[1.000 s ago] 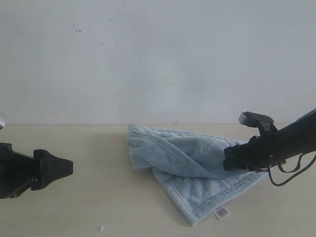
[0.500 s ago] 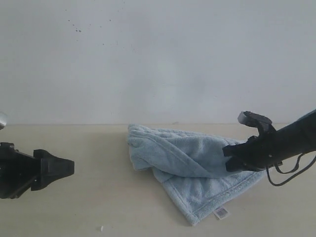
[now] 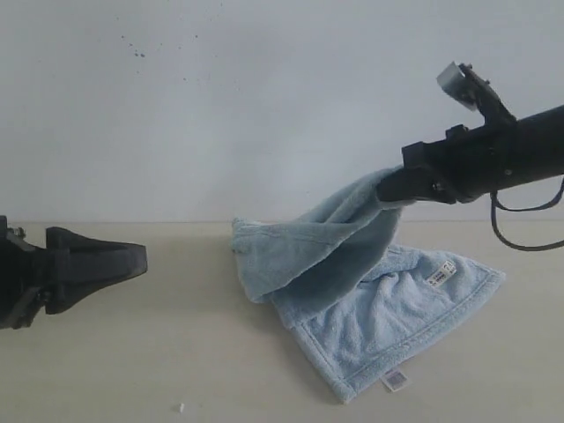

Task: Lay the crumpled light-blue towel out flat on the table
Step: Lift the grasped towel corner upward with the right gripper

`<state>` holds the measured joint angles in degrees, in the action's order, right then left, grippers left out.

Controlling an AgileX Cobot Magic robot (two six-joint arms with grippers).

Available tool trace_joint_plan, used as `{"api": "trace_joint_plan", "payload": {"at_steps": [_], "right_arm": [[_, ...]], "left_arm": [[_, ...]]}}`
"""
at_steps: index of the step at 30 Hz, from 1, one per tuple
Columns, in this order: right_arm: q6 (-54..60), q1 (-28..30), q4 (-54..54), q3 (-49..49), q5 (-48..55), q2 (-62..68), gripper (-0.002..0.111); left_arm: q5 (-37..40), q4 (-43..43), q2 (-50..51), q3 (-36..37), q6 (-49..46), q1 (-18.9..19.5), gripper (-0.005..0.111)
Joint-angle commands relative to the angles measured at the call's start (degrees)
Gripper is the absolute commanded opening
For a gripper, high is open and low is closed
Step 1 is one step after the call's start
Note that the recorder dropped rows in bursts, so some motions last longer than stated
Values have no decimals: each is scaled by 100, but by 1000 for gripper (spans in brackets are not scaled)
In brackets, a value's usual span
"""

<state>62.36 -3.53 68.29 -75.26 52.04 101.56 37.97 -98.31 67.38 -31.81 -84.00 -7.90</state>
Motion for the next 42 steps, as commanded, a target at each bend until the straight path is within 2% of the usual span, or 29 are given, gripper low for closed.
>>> {"api": "trace_joint_plan", "payload": {"at_steps": [1,6,11,17,22,28,33,42], "right_arm": [[-52,-473,24,-4,489,-157,1],[-52,-1299,13,-4,478,-157,1],[-93,-1891,-73,-4,199,-157,1],[-93,-2114,-73,-4,111,-157,1],[-93,-2114,38,-4,251,-157,1],[-71,-2102,96,-16,210,-361,1],[-71,-2102,74,-16,694,-624,1],[-244,-2102,11,-16,834,-746,1]], "left_arm": [[710,-34,-169,-7,59,-13,57],[691,-24,-169,-7,-63,-437,57],[244,-88,-169,-7,-598,-955,57],[-20,-164,93,-7,-1436,-1360,74],[-95,-164,622,-49,-1928,-1593,75],[-247,-164,1063,-127,-2000,-1672,75],[-377,-164,1107,-325,-2124,-1672,74],[-325,-164,1107,-505,-2124,-1672,68]]}}
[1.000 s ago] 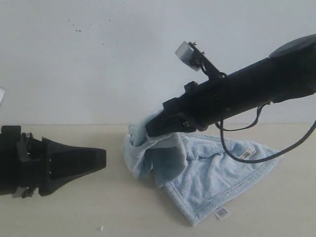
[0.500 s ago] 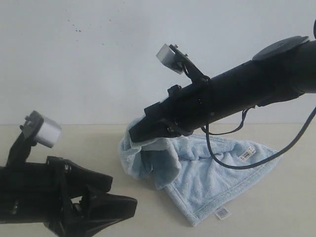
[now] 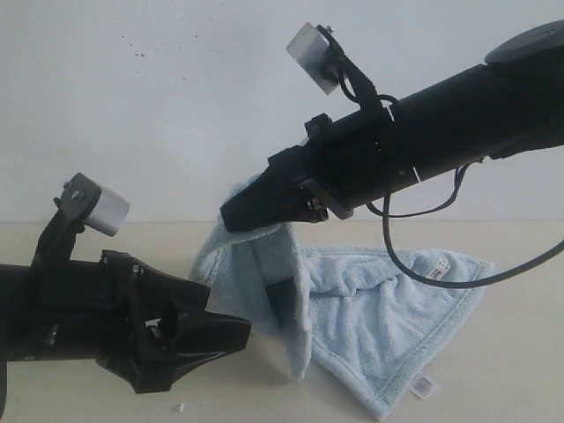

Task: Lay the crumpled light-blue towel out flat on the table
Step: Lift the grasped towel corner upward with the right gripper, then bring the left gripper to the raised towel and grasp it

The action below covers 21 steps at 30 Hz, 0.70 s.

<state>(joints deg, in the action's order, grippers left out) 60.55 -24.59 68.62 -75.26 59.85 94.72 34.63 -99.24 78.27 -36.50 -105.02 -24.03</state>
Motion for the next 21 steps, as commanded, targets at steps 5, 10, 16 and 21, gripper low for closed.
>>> {"api": "trace_joint_plan", "payload": {"at_steps": [5,10,16,21], "right_arm": [[-135,4,-34,-16,30,-62,1],[-164,4,-55,-16,30,-62,1],[-198,4,-162,-16,21,-62,1],[-218,4,-174,-16,21,-62,1]], "left_arm": [[181,-71,7,-36,-22,-59,68],[153,-71,-91,-46,-208,-59,68],[-496,-71,-495,-271,-1005,-59,68],[-444,-71,-528,-439,-1729,-64,68]]}}
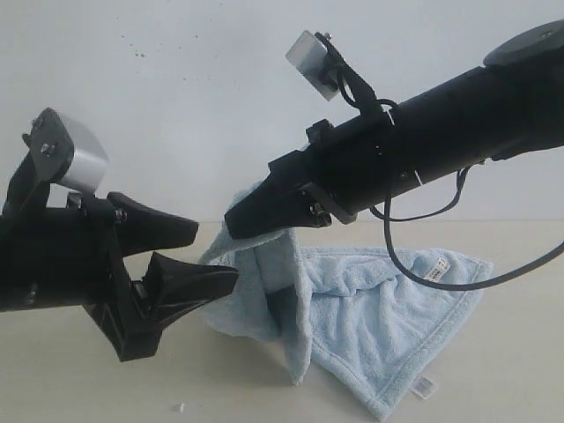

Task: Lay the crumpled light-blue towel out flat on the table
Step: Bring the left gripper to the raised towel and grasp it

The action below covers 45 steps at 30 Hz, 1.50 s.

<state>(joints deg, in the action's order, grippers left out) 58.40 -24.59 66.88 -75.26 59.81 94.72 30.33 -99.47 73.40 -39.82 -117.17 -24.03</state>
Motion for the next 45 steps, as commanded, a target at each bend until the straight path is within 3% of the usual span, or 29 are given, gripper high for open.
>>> {"api": "trace_joint_plan", "payload": {"at_steps": [1,13,20,31,40,45], "right_arm": [[-3,4,1,-16,24,-62,1],[-15,4,1,-16,-44,-62,1],[-46,4,1,-16,-44,-62,1],[-44,4,1,-16,-60,-62,1],[-32,4,1,-16,-62,-62,1],[-32,4,1,-16,-62,-62,1]], "left_arm": [[-14,-48,-41,-122,-514,-64,68],[43,-48,354,-184,-500,-211,61],[-759,-48,648,-594,-511,-623,66],[-1019,-48,807,-886,-509,-652,66],[-963,-48,957,-953,-509,-690,40],[-950,-48,1009,-953,-509,-864,7]]}}
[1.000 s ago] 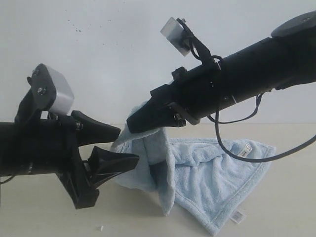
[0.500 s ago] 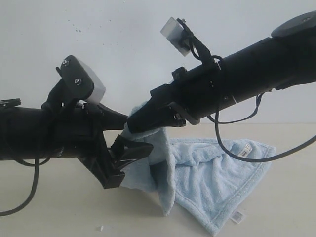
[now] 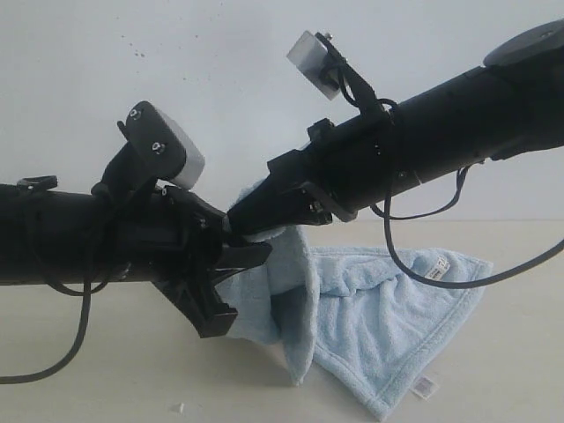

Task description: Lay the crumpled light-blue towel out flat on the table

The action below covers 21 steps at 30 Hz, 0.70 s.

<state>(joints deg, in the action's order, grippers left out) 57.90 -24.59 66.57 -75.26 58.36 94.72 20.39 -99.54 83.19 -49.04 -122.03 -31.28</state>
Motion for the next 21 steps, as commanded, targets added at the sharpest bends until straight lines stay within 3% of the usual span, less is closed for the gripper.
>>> {"api": "trace_joint_plan", "payload": {"at_steps": [1,9,11,14,16,21], "right_arm": [[18,4,32,-16,82,-62,1],[80,4,-26,-16,265,-88,5],[105,4,-232,-16,213,-154,20],[-62,4,-578,-16,98,-275,55],[-328,4,-982,-16,46,-315,70],[-1185,4,-2577,-16,-415,-502,53]], "left_arm": [[61,-41,30,-30,-13,-139,4],[-418,-41,-83,-30,44,-139,4],[-729,-41,-161,-30,223,-139,4],[-989,-41,-293,36,224,-139,4],[-1010,-41,-358,98,224,-139,4],[-1359,-41,-487,163,223,-139,4]]}}
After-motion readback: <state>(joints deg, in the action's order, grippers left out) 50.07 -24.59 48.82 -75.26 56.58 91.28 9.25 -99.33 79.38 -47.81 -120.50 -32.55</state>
